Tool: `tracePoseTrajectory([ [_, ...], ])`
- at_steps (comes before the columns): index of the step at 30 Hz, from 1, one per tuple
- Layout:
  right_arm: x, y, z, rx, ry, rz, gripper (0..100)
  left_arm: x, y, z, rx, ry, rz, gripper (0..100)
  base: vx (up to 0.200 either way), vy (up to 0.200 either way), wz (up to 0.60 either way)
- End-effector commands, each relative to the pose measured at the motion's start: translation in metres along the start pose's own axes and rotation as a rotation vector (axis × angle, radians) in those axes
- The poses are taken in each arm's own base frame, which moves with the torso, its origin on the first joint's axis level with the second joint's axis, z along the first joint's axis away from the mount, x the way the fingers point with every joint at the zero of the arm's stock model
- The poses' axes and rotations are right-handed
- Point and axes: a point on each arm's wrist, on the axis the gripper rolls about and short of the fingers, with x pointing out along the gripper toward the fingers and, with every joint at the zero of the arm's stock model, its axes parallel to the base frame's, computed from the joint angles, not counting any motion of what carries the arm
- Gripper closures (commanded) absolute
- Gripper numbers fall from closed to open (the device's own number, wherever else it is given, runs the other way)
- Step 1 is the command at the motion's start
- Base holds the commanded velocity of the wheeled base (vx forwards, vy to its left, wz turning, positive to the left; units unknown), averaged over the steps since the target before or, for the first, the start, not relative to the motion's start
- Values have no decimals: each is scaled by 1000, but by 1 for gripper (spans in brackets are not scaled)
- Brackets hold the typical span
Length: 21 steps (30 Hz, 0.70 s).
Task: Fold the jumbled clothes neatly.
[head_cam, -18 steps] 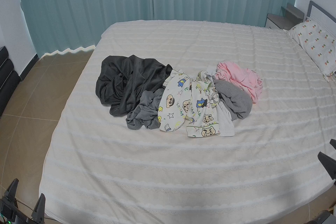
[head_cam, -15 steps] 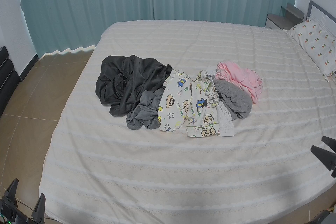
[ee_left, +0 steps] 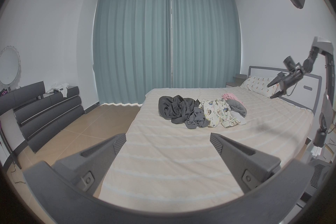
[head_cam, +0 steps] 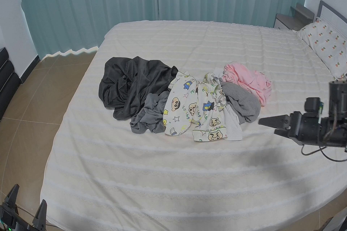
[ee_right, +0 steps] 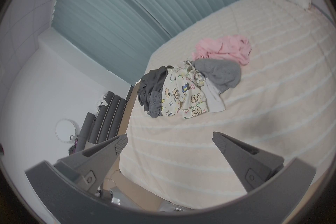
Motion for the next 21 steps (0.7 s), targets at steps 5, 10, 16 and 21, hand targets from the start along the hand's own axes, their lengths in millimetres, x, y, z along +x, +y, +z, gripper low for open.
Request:
tracePoseTrajectory([
  [5, 159, -46, 8, 148, 78, -130, 0, 0, 0, -5, 0, 3, 0, 0, 0, 0, 0],
  [10, 177, -54, 4, 147, 90, -137, 0, 0, 0, -5, 0, 3, 0, 0, 0, 0, 0],
  [16, 195, -59, 6, 145, 85, -135, 0, 0, 0, -5, 0, 3, 0, 0, 0, 0, 0],
  [21, 269, -34, -3, -71, 32, -127, 0, 0, 0, -5, 0, 3, 0, 0, 0, 0, 0],
])
